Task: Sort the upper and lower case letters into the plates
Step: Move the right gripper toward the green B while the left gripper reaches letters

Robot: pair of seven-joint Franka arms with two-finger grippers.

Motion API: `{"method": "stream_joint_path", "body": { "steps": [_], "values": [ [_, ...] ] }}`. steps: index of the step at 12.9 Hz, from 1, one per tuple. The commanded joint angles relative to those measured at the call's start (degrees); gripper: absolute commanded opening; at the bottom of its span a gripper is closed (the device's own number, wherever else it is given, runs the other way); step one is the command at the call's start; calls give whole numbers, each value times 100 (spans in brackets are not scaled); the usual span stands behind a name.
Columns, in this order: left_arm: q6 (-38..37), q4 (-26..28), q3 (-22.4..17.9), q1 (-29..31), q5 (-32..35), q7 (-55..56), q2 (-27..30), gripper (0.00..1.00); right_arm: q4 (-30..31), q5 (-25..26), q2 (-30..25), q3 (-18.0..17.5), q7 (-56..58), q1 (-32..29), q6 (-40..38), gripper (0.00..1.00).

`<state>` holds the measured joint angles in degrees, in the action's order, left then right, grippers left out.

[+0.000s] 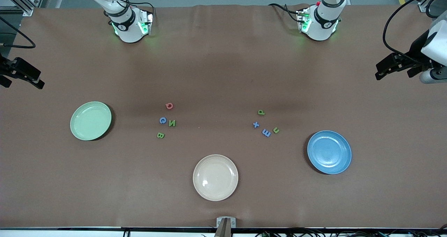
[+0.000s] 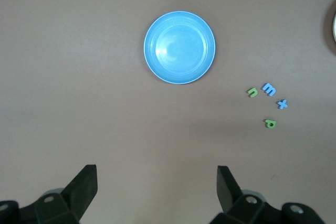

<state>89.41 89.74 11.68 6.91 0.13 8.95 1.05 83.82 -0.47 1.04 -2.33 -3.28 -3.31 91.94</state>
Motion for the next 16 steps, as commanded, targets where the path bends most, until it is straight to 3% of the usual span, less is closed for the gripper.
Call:
{"method": "stream_joint_path", "body": {
  "steps": [1,6,11,16],
  "values": [
    [-64,-88,-8,-14,-75,-112,-61,100,-120,-32,63,-13,-6,-38,-45,100],
    [49,-159,27,-57,-22,-112,-543,100,-120,-59,63,-22,-15,-38,-45,100],
    [1943,833,115,-759,-4,1088,-1254,100,-85,-112,325,-57,-85,250,-89,100],
    [3264,1089,106,-1323,92,2196,-2248,100,-94,-120,1116,-57,-94,989,-45,100]
  ]
}}
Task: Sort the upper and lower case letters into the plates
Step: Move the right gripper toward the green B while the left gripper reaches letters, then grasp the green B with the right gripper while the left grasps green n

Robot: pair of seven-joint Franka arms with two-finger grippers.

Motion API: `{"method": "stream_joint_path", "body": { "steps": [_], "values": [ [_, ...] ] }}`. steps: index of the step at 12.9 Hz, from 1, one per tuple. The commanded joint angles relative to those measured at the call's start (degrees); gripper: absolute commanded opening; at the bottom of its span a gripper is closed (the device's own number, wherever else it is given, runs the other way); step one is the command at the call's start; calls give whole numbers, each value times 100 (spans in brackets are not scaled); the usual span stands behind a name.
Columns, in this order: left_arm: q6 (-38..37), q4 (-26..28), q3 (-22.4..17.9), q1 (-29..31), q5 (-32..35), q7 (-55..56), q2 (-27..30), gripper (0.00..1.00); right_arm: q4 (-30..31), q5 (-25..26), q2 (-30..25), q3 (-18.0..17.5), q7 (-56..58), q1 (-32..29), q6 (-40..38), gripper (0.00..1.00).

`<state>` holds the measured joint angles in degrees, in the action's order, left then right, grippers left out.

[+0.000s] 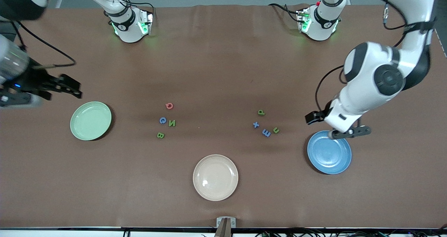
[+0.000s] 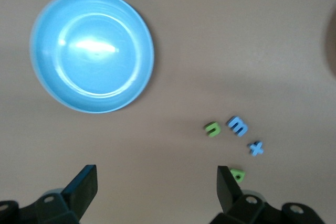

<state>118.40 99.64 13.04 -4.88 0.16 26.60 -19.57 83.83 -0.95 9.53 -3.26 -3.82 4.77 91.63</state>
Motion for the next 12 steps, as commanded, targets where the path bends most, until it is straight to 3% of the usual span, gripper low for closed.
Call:
{"method": "stream_joint_path", "body": {
  "steps": [1,4,6,9,12],
  "values": [
    [620,152,-29,-284,290,851,-362,100,-95,-81,477,36,-40,295,39,100],
    [1201,161,-21,-487,591,2047,-924,99,-60,181,1268,53,-22,866,320,99],
    [1518,153,-38,-741,600,2593,-1241,93,53,209,1603,36,-302,990,792,100],
    [1774,144,-47,-812,643,3149,-1567,86,1113,183,1798,27,-716,1035,2467,100],
    [1844,126,-38,-874,1151,3569,-1821,82,1793,182,1920,36,-821,973,3666,100]
  ]
}}
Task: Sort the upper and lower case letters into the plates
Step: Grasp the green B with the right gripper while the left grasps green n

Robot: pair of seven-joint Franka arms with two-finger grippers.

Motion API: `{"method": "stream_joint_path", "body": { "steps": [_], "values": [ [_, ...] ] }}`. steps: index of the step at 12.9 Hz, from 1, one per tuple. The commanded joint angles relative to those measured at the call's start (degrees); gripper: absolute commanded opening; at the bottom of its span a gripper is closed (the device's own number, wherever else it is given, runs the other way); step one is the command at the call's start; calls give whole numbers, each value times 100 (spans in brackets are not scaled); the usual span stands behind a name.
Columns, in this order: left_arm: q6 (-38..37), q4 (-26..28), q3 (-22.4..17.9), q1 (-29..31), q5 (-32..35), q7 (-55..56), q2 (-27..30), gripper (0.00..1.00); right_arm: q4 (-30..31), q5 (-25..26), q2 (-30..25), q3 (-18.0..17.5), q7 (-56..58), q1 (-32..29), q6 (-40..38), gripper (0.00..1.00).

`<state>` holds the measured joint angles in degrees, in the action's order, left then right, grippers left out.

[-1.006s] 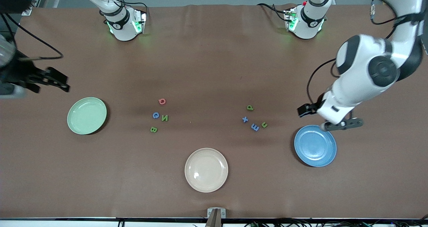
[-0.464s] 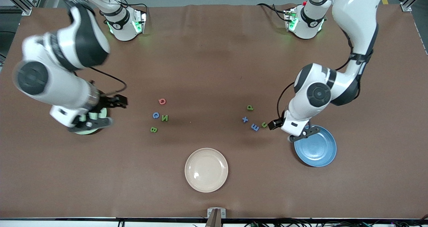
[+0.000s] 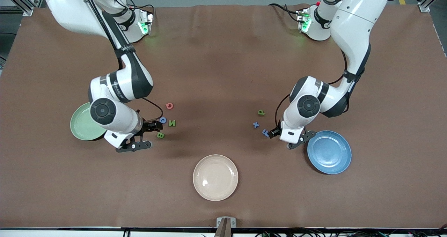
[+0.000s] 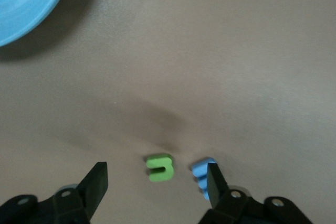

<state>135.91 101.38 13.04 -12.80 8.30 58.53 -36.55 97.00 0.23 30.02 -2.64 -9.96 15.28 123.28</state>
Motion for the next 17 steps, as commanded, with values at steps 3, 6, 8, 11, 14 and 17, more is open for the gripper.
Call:
{"method": "stream_joint_path", "body": {
  "steps": [3,6,8,11,14,17],
  "values": [
    [120,-40,-29,-100,488,668,-195,78,487,74,266,-26,-1112,-68,1004,100],
    [129,-40,-29,-109,480,677,-265,74,443,65,636,-26,-1910,-8,1128,99],
    [129,-22,-29,-109,488,677,-265,72,417,65,724,-26,-1966,19,1137,98],
    [129,-13,-20,-118,488,704,-274,63,408,-75,821,-34,-1984,106,1181,90],
    [120,30,-20,-197,488,853,-274,44,399,-102,838,-34,-1984,133,1181,74],
    [103,39,-20,-197,488,862,-274,39,364,-102,900,-34,-1992,133,1199,67]
  ]
}}
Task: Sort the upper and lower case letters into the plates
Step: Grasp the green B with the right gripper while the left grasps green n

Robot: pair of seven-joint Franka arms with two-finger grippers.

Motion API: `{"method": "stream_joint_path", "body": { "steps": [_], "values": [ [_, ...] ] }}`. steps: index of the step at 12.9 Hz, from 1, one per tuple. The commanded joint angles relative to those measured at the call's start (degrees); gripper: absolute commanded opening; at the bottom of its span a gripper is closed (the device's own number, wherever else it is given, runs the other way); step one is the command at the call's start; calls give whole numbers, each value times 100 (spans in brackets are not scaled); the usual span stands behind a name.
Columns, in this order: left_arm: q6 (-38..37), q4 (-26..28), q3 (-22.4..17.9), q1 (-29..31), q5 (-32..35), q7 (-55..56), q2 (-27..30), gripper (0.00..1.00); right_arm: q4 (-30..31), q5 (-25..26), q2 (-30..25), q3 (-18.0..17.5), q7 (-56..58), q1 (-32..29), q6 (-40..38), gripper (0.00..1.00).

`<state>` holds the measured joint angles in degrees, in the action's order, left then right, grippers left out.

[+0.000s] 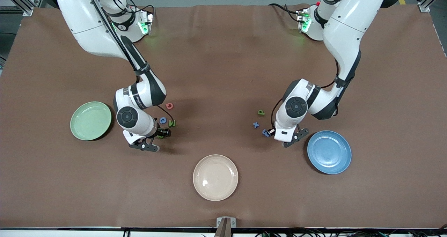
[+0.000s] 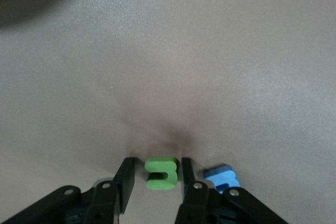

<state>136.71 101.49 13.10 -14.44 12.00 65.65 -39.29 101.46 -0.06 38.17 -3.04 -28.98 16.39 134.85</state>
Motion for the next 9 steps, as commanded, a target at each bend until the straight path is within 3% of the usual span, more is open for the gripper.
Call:
{"method": "stream_joint_path", "body": {
  "steps": [1,2,4,6,9],
  "values": [
    [22,28,-27,-33,118,132,9,30,-83,-73,94,5,-99,22,41,66],
    [22,11,-35,-6,118,97,18,17,-91,-73,120,5,-90,22,50,61],
    [-56,20,-35,99,118,62,202,4,-92,-73,121,5,-99,22,50,50],
    [-398,-33,-88,248,127,-8,465,2,-92,-82,121,5,-99,13,102,41],
    [-505,-33,-79,932,171,-1208,651,2,-92,-204,112,5,-90,-4,120,22]
  ]
}}
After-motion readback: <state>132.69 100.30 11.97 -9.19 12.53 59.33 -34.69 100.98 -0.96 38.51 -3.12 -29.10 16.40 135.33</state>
